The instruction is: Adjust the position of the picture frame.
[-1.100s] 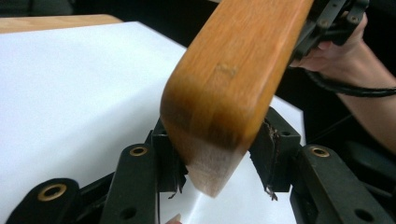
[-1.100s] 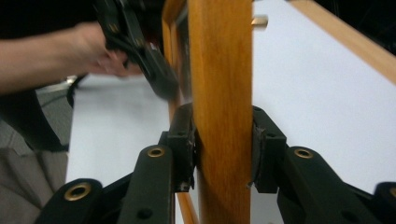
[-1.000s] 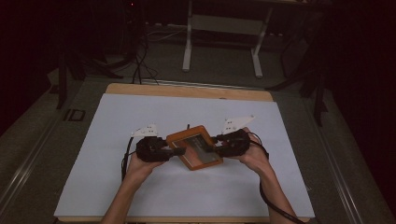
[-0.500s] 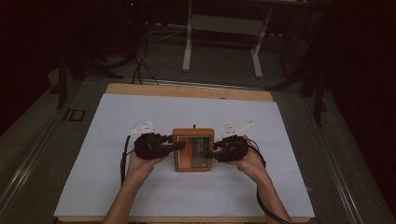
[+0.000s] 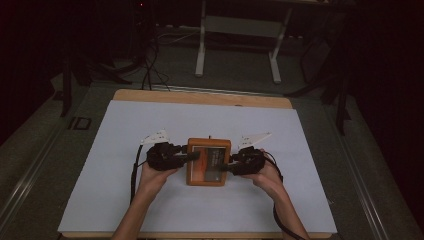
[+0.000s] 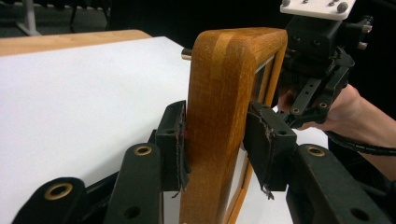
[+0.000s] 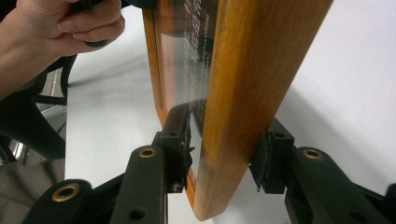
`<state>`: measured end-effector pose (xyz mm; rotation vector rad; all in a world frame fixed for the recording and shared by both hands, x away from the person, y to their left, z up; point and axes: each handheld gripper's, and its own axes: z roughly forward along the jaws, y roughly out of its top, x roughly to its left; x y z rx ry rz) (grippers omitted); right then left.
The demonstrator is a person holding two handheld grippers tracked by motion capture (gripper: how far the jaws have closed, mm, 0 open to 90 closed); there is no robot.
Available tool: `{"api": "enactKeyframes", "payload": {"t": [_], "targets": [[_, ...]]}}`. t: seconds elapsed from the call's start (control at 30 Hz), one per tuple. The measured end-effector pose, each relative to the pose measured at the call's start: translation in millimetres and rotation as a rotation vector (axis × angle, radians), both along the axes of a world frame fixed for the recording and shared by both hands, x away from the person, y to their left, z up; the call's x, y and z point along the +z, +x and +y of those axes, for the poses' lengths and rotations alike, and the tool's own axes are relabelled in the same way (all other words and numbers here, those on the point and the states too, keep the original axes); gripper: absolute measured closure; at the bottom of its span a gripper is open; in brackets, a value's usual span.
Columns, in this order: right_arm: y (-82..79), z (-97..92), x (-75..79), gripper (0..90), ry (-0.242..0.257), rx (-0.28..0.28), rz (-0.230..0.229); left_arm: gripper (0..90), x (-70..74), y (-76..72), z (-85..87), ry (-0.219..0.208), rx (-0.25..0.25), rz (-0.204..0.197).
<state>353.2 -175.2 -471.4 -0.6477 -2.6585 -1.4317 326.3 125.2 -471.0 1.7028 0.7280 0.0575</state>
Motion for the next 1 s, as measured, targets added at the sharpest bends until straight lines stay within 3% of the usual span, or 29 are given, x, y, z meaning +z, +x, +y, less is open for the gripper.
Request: {"api": "enactKeyframes", "payload": {"t": [0.2,0.4,0.57,0.73,1.0], "targets": [[1.9,-2.6,-5.9,61.8,0.015,-0.008,0.029,60.3,-6.2,2.7,-1.6,-0.012,0.002,0.036],[4.2,-3.7,-12.0,61.6,0.017,-0.018,0.051,59.9,-9.9,5.4,-3.3,0.006,0.005,0.057],[4.5,-1.4,-13.2,61.4,-0.001,-0.028,0.039,58.4,-14.3,8.3,-2.3,-0.011,0.021,0.072],[3.4,0.9,-11.1,61.9,-0.017,-0.027,0.024,56.0,-15.6,8.6,-2.6,0.002,0.035,0.073],[5.5,2.1,-11.2,62.3,-0.015,-0.029,0.022,48.0,-23.2,11.3,-1.9,-0.016,0.033,0.102]]}}
